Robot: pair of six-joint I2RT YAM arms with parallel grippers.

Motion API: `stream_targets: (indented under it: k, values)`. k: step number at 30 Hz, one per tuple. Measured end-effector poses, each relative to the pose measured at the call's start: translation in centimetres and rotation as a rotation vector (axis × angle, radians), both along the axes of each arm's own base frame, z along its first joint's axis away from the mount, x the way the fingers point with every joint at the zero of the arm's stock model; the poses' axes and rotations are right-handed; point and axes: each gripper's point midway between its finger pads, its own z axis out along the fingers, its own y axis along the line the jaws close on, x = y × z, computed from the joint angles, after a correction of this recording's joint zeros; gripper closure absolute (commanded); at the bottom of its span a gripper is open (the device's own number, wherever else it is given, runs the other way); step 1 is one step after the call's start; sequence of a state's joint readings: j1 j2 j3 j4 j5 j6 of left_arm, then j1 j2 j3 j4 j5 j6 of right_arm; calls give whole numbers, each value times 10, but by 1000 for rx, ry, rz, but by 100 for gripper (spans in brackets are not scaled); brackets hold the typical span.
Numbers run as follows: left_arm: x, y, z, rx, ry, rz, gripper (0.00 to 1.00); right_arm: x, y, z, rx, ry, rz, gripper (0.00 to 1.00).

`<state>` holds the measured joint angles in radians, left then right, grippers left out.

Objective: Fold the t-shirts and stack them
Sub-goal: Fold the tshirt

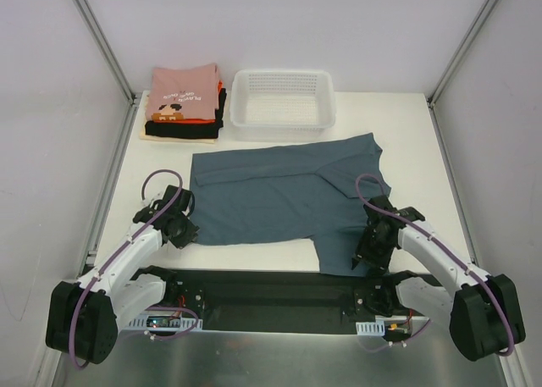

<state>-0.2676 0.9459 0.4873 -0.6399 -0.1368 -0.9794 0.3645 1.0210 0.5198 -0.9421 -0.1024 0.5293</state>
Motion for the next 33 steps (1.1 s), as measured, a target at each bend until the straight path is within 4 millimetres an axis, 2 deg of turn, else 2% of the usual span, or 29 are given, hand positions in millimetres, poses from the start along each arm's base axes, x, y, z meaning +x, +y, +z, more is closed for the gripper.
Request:
stream_targets:
  k: [6,16,22,25,26,32,33]
  values:
    - [1,0,0,0,-1,0,100,11,-4,-10,-49,-6,-25,56]
    - [1,0,-1,4,4,2,100,14,-11,-16,-105,9,-23,57]
    - [0,1,-2,6,5,7,100,23,-11,-15,-122,18,5,68]
    - [0,1,-2,8,6,8,100,30,-10,-15,-118,-11,16,77]
    - [0,2,-2,10,5,8,100,32,-10,-15,-116,-16,20,84]
    - [1,2,-2,11,-6,9,100,34,-6,-14,-92,-33,34,99]
    - [-1,3,-2,10,-7,8,100,33,-5,-13,-83,-35,35,99]
